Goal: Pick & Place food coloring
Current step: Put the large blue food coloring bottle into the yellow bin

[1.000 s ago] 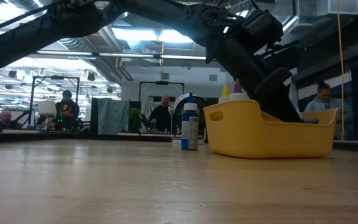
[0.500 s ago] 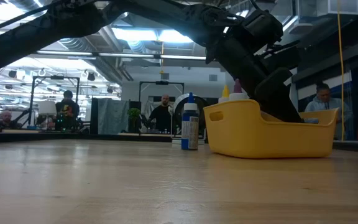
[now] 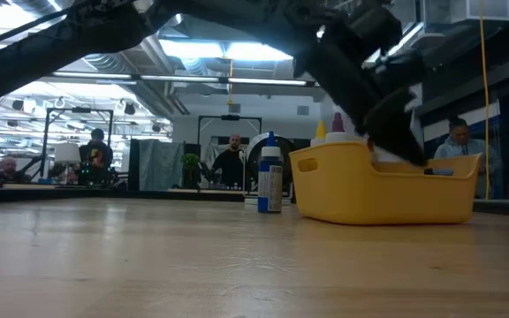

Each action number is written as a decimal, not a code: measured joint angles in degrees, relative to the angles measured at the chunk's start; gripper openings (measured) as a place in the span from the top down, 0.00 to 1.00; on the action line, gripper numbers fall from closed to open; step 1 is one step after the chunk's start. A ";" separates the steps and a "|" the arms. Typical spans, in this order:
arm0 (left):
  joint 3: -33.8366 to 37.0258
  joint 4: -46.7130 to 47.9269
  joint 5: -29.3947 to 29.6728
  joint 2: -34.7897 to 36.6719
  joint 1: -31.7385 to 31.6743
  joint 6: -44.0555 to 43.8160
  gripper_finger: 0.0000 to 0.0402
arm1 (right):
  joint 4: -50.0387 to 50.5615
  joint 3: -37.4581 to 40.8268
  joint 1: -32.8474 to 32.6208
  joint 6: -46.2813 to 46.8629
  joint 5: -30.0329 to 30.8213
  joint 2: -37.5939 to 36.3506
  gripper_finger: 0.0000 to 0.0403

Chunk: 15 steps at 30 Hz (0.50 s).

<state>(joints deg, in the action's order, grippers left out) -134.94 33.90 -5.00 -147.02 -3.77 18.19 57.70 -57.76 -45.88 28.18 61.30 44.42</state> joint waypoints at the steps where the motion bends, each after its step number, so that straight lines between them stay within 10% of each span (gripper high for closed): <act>1: 0.07 -0.75 0.38 0.59 0.00 0.18 0.76 | 0.02 0.00 0.02 -0.01 0.00 0.00 0.73; 15: 0.13 11.45 11.91 11.62 -0.29 1.77 0.76 | 0.43 0.00 0.02 -3.32 -2.54 0.04 0.73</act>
<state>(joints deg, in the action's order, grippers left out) -134.82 45.35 6.91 -135.41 -4.06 19.96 58.13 -57.76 -45.87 24.86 58.76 44.47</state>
